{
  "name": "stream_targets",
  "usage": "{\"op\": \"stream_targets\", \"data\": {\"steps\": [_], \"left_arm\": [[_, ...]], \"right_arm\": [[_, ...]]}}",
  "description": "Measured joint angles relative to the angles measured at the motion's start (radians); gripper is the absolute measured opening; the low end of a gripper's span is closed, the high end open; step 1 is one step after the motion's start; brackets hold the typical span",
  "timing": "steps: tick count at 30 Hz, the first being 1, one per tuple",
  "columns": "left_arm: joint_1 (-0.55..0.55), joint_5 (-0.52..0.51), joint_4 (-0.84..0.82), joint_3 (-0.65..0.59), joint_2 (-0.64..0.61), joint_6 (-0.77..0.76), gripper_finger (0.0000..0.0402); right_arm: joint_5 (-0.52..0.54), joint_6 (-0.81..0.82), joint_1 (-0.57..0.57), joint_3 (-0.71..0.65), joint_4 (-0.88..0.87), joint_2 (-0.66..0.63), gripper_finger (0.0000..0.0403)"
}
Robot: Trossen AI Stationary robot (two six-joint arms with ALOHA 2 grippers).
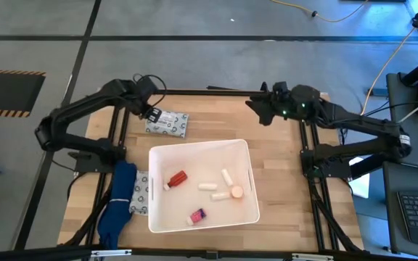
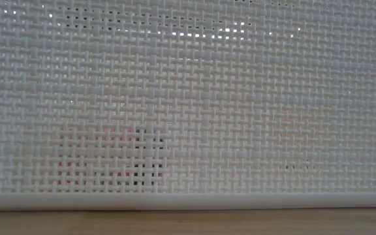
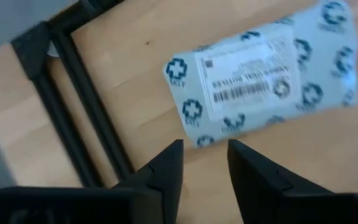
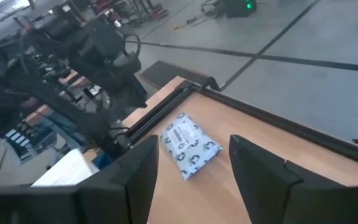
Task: Pick & place medical supplies in basket/bin
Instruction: Put the top white mailer bag into the white bin
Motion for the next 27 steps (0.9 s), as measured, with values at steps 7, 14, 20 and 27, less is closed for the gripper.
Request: {"op": "stream_targets", "data": {"steps": [7, 14, 20, 27], "left_arm": [[0.156, 0.241, 0.285, -0.142, 0.063, 0.103, 0.0055], [0.23, 0.256, 0.357, -0.194, 0.182, 0.178, 0.0003], [0.239, 0.276, 0.359, -0.196, 0.264, 0.24, 0.0002], [0.239, 0.282, 0.414, -0.192, 0.342, 0.275, 0.0004]], "right_arm": [[-0.083, 0.016, -0.132, 0.0, 0.001, 0.028, 0.0199], [-0.165, 0.005, -0.201, 0.0, 0.0, 0.08, 0.0199], [-0.191, 0.018, -0.25, 0.0, -0.001, 0.134, 0.0199], [-0.191, 0.013, -0.275, 0.0, -0.001, 0.169, 0.0199]]}}
